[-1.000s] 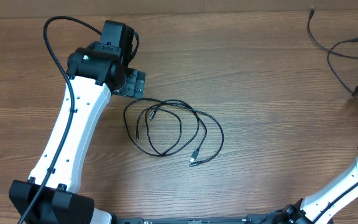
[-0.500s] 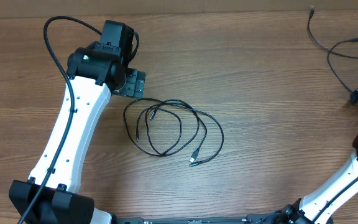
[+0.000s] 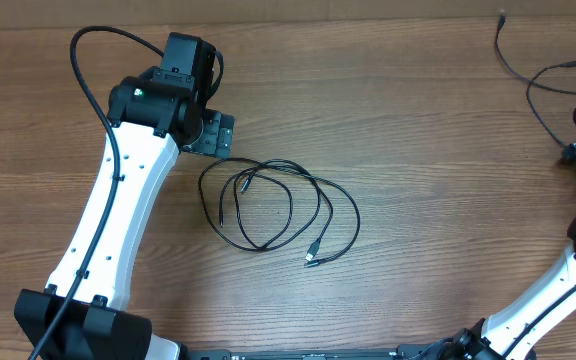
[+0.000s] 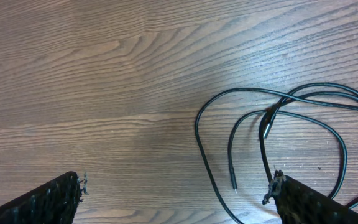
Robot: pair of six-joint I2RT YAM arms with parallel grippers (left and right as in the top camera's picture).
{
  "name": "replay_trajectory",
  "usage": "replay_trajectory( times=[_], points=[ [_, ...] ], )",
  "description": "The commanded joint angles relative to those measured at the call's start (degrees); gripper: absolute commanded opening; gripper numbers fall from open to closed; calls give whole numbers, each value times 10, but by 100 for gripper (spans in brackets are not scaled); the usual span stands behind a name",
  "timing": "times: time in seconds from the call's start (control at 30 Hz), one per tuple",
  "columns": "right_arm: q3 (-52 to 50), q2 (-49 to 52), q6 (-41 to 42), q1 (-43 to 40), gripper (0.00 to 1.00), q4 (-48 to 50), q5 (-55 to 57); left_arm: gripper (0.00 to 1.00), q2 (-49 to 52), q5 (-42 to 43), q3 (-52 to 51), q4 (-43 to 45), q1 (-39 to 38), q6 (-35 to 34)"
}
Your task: Untangle cables
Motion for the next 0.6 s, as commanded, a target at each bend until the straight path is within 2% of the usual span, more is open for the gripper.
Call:
replay_trajectory(
  times=[0.0, 0.4, 0.57],
  points=[
    [-9, 1, 5, 2, 100, 29, 4, 100, 3, -7, -3, 2, 0, 9],
    [-9, 5, 3, 12, 100, 134, 3, 100, 3, -7, -3, 2, 0, 9],
    [-9, 39, 3, 16, 100, 173, 3, 99, 3, -7, -3, 2, 0, 9]
  ],
)
